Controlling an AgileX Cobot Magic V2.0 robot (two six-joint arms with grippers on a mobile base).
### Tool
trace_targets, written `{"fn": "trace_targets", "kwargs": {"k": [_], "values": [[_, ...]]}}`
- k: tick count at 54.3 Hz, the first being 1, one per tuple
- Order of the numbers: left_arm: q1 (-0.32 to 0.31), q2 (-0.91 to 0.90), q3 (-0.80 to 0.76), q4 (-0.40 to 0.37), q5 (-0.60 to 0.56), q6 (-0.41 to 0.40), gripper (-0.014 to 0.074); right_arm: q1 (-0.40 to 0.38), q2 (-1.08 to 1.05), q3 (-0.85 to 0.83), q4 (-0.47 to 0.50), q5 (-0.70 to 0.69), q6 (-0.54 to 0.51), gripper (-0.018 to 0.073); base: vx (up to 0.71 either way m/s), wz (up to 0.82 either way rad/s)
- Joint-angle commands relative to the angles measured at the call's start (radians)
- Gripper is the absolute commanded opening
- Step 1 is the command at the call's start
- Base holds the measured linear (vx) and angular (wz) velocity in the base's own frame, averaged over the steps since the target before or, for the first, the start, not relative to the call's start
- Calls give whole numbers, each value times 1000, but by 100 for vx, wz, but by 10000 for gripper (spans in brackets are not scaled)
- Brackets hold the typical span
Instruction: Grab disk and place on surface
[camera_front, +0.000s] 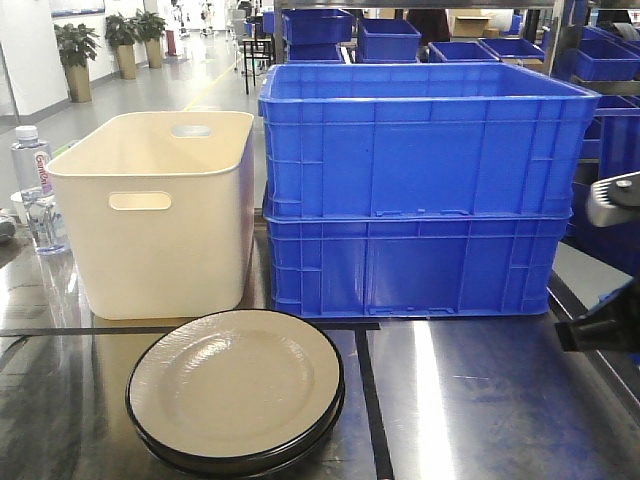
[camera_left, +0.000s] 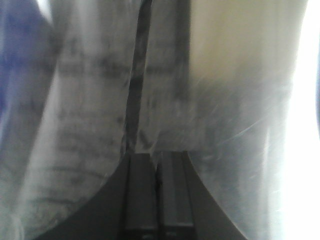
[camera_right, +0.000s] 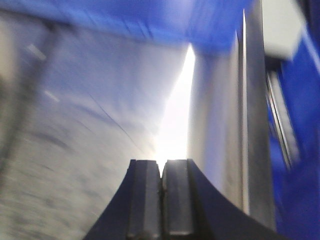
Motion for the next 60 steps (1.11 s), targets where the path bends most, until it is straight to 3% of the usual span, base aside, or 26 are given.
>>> {"fn": "trace_targets", "kwargs": {"k": [1,8,19,24,30,60], "values": [[-24,-165,72,9,-191,-12,-1,6,-163,119,32,-255,-44,-8,0,0],[-44,-453,289,2,-320,-13,-1,4,-383,396,32,-557,-58,-8,0,0],[-50,-888,535,-8,-396,-12,-1,3,-619,746,31,-1014,-69,-8,0,0],[-50,-1005,581,-8,-381,-12,-1,3,-606,765,96,-1025,-60,-8,0,0],[-50,-1017,590,-25,-356,-12,-1,3,-535,748,164,-1031,-70,-8,0,0],[-50,-1000,590,-24,-355,-13,-1,3,-321,748,165,-1069,-76,-6,0,0]]}}
